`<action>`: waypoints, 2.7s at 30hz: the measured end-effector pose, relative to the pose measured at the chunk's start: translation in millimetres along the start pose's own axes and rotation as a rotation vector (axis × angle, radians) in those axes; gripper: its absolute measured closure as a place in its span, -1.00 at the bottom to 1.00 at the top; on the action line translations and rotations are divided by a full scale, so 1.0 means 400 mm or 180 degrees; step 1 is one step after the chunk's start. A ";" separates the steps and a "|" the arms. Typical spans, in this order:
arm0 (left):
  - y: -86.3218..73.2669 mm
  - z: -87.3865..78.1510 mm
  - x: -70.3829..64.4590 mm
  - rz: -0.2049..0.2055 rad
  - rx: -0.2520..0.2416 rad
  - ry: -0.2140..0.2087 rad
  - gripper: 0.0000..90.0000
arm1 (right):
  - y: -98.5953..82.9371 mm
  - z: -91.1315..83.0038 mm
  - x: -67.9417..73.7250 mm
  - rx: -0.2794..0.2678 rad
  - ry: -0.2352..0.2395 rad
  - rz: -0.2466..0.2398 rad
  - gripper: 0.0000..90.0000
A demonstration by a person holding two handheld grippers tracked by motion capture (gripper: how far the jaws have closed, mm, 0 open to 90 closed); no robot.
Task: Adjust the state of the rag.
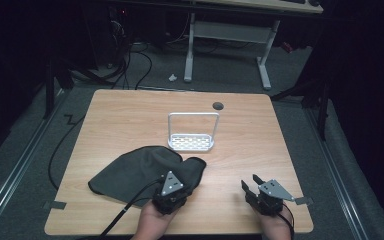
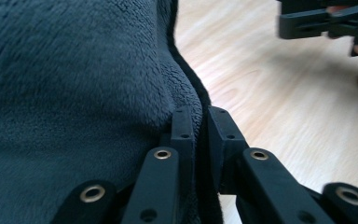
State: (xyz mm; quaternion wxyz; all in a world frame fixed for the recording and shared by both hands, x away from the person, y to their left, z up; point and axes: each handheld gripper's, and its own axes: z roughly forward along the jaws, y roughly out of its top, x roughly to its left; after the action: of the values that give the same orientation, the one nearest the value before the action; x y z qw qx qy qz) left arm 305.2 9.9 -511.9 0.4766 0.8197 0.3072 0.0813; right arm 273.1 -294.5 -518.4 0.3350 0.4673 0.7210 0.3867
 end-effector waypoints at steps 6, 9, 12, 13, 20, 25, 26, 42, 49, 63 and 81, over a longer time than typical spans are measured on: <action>-0.005 0.014 -0.009 -0.0038 0.0059 -0.0169 0.33 | -0.001 -0.002 0.002 -0.0002 0.0012 0.0001 0.13; -0.014 -0.044 0.014 -0.0061 -0.0048 -0.0141 0.14 | 0.000 -0.003 0.008 0.0012 0.0029 0.0000 0.12; -0.031 -0.130 0.061 -0.0028 -0.0144 0.0085 0.09 | 0.004 -0.004 0.018 0.0012 0.0059 -0.0010 0.11; -0.040 -0.161 0.083 -0.0017 -0.0166 0.0209 0.09 | 0.006 -0.005 0.024 0.0000 0.0082 -0.0010 0.10; -0.139 -0.345 0.272 -0.0259 -0.0204 0.1124 0.00 | 0.034 -0.010 0.119 -0.0062 0.0314 -0.0159 0.05; -0.193 -0.388 0.362 -0.0781 -0.0093 0.1341 -0.06 | 0.058 -0.008 0.216 -0.0008 0.0635 -0.0283 0.04; -0.200 -0.387 0.372 -0.0889 -0.0051 0.1291 0.01 | 0.061 -0.006 0.237 0.0025 0.0699 -0.0341 0.04; -0.108 -0.358 0.253 -0.0527 -0.0380 0.0788 0.91 | 0.051 0.055 0.350 0.0579 0.1020 -0.0968 0.99; -0.009 -0.387 0.177 -0.0195 -0.0630 0.0562 0.90 | 0.109 -0.021 0.204 0.0089 0.0602 -0.0413 1.00; -0.053 -0.141 0.368 -0.0365 0.0202 0.0981 0.75 | 0.100 0.135 0.159 0.0516 0.0288 -0.0481 1.00; -0.182 -0.262 0.128 -0.0414 0.0157 0.0719 0.17 | 0.077 0.014 0.199 0.0335 0.0589 -0.0435 0.57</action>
State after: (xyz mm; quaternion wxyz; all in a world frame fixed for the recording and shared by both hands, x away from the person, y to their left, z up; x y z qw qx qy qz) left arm 270.3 142.3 -524.5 0.4229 0.7951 0.4133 0.1345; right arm 263.4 -210.6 -503.9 0.2675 0.3964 0.7983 0.3660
